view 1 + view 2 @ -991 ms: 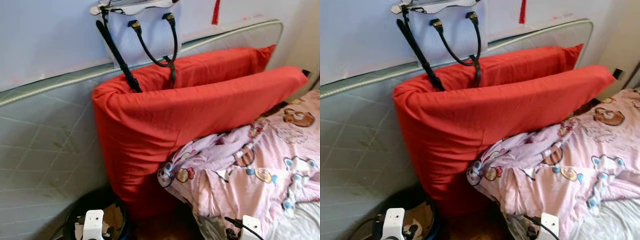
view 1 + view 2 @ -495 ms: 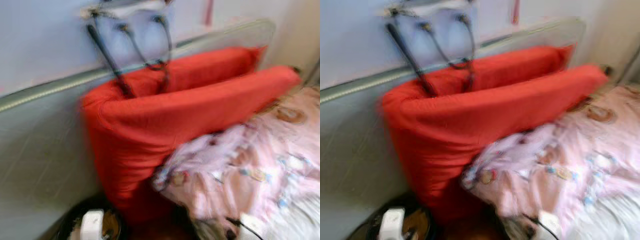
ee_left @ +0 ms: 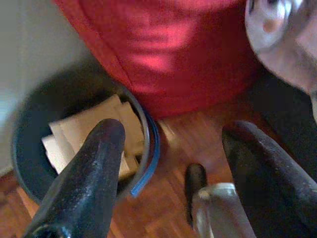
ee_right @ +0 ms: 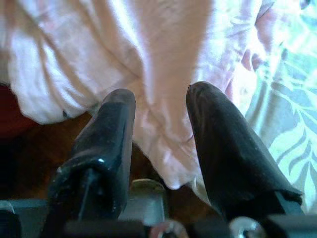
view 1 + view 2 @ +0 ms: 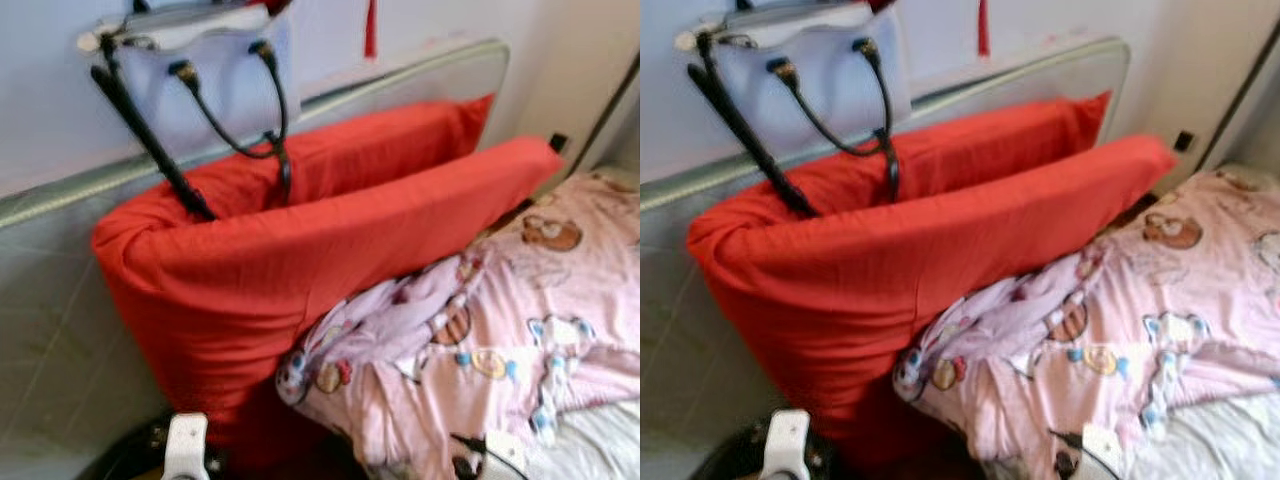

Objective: Clean up the room

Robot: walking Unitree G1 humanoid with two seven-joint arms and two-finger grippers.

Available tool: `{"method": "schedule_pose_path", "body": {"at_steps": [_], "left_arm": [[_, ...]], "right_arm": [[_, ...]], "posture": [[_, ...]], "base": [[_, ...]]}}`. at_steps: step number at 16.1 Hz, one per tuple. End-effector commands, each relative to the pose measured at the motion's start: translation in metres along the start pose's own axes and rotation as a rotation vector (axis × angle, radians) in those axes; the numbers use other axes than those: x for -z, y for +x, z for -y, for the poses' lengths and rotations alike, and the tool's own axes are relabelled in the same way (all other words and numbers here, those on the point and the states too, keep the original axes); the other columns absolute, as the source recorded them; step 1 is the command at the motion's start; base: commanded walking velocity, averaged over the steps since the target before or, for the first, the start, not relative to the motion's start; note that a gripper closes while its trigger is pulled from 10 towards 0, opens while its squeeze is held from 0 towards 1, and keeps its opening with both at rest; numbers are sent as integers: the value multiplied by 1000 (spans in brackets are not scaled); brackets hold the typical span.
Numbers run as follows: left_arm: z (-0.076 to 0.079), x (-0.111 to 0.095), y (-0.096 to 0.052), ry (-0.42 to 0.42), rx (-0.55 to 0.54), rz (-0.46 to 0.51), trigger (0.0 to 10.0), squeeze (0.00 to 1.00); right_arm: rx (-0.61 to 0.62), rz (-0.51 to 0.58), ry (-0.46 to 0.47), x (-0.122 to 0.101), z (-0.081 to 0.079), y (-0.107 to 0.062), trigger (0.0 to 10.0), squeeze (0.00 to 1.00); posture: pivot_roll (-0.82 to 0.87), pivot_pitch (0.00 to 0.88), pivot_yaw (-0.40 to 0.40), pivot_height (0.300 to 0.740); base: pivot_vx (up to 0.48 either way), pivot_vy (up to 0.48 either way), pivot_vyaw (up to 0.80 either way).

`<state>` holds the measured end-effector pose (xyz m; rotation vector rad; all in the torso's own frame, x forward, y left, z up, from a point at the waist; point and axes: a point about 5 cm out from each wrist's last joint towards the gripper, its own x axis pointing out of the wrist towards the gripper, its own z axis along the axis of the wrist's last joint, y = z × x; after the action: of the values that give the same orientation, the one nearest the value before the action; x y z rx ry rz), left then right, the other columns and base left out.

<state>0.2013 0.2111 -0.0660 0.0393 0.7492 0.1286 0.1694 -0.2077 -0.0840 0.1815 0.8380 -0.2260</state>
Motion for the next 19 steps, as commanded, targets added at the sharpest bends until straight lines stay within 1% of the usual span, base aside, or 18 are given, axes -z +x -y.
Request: {"method": "schedule_pose_path", "body": {"at_steps": [1,3,4,6,7,9,10,11,12,13,14,15,17,19], "left_arm": [[4,-13,3,-4,22,64,10000,0],[5,-26,4,-2,35,133,10000,0],[4,-37,4,-12,45,202,10000,0],[6,-45,3,-4,63,266,10000,0],[7,-53,2,-15,73,318,10000,0],[12,-57,0,-4,117,362,10000,0],[14,-59,-2,20,144,383,10000,0],[14,-64,-3,14,145,412,10000,0],[13,-77,-3,3,128,465,10000,0],[15,-82,-3,-2,127,486,10000,0],[17,-92,-6,21,151,541,10000,0],[18,-97,-9,36,162,569,10000,0],[15,-101,-10,25,152,590,10000,0],[14,-101,-12,23,143,593,10000,0]], "right_arm": [[6,29,7,-2,5,-1,10000,0],[-25,95,4,-13,-2,1,10000,0],[-55,161,2,-24,-8,2,10000,0],[-79,211,-9,-32,-13,2,10000,0],[-100,259,-10,-38,-15,2,10000,0],[-100,303,-26,-43,-15,1,10000,0],[-103,320,-17,-46,-15,1,10000,0],[-119,355,-36,-52,-17,0,10000,0],[-123,413,-47,-62,-21,-1,10000,0],[-120,431,-45,-65,-22,-1,10000,0],[-124,456,-58,-68,-27,-2,10000,0],[-136,474,-68,-70,-30,-3,10000,0],[-156,502,-73,-71,-35,-5,10000,0],[-148,494,-81,-68,-37,-5,10000,0]], "posture": [[-49,0,23,740],[-50,0,24,740],[-50,0,24,740],[-46,0,23,740],[-43,0,21,740],[-44,0,20,740],[-51,0,20,740],[-46,0,16,740],[-43,0,16,740],[-41,0,13,740],[-48,0,16,740],[-43,0,16,740],[-28,0,15,740],[-34,0,17,740]], "base": [[0,0,0],[0,0,0],[0,0,0],[0,0,0],[0,0,0],[0,0,0],[0,0,0],[0,0,0],[0,0,0],[0,0,0],[0,0,0],[0,0,0],[0,0,0],[0,0,0]]}}
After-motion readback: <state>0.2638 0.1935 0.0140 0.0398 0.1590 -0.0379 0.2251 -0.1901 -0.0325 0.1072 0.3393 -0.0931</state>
